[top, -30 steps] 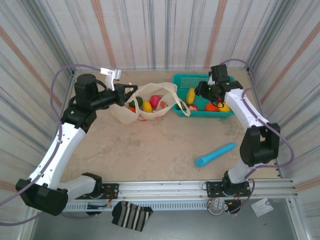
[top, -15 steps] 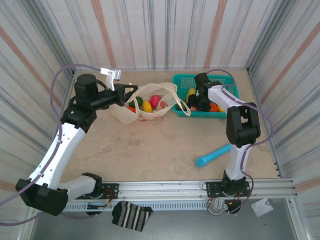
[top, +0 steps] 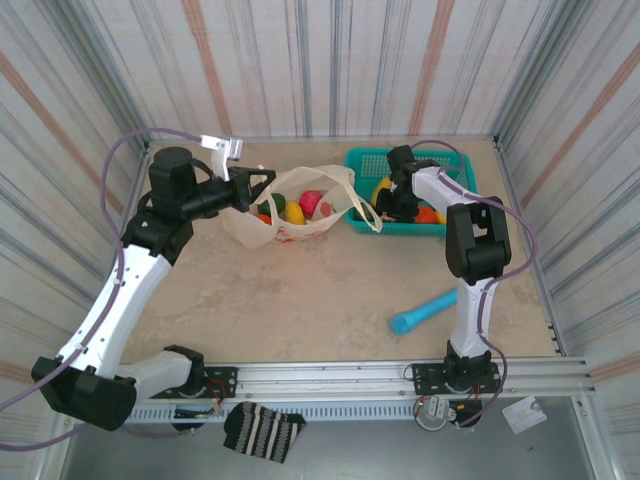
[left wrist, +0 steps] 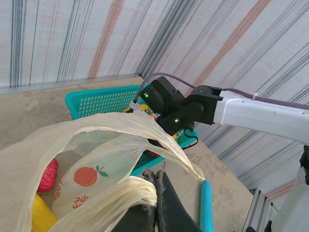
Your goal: Place the fake fruits into the plastic bag and tie a complex knot
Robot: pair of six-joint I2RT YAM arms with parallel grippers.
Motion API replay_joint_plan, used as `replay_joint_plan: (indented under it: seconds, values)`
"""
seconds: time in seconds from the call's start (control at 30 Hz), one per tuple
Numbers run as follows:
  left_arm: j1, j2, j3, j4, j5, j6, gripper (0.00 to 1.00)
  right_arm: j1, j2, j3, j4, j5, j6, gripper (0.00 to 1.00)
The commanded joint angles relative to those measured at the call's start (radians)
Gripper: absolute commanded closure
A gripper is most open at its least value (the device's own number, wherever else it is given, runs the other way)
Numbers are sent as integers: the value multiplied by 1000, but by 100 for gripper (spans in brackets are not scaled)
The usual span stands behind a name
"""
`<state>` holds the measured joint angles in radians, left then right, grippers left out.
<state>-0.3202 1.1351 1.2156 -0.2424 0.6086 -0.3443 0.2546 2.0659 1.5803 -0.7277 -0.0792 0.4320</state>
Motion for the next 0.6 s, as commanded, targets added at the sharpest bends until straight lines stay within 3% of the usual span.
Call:
replay_joint_plan:
  seconds: [0.0,0.27,0.57]
  values:
    - [0,6,39,-18,7,10,100,-8,-63,-5,-13,20,-2,49]
    - [0,13,42,-20,5,6,100,-7,-318,-67,35,66,28,51]
    - [1,10,42,-29,-7,5,100,66,-659,-166,253,-58,16,52]
